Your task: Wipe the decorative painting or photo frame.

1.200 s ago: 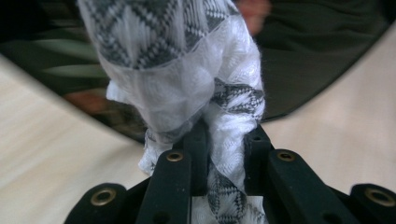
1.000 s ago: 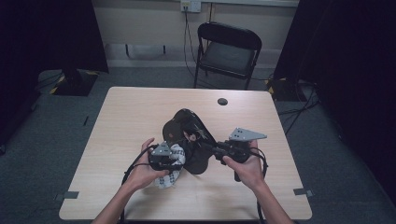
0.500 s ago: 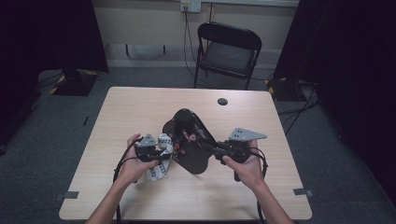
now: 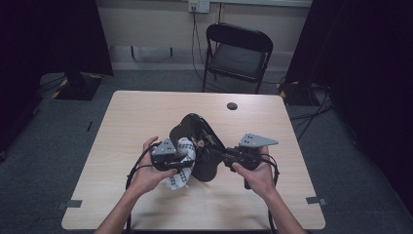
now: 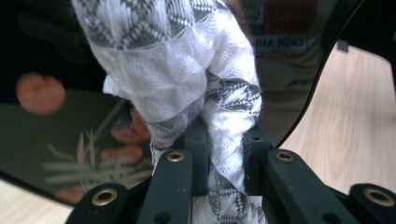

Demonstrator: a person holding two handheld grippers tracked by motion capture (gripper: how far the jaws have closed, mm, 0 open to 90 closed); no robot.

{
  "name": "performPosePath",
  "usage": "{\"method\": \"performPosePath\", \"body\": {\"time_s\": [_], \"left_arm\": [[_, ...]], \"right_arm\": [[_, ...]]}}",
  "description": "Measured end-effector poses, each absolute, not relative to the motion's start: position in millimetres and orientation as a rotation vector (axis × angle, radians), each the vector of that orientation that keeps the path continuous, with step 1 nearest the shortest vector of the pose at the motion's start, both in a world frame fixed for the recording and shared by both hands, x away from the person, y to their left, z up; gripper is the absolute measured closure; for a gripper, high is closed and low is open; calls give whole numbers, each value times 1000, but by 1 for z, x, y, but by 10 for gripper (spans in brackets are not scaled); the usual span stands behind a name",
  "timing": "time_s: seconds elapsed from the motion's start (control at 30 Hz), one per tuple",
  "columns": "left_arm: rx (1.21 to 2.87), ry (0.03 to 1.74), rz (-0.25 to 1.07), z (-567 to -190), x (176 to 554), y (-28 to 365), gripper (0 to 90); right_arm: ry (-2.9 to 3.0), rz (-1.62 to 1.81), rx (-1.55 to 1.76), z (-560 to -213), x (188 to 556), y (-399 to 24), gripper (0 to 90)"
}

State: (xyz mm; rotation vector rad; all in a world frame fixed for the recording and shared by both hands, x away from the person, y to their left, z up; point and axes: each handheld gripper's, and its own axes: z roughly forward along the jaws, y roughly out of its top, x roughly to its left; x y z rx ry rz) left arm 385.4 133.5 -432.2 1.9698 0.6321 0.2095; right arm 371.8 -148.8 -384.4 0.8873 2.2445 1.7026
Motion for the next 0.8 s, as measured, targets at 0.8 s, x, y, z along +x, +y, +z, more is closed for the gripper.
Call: {"method": "performPosePath", "body": {"time_s": [0.8], "left_arm": [[1731, 517, 354, -345, 389, 135, 762]], "right_arm": [[2256, 1711, 862, -385, 372, -145, 810]]}}
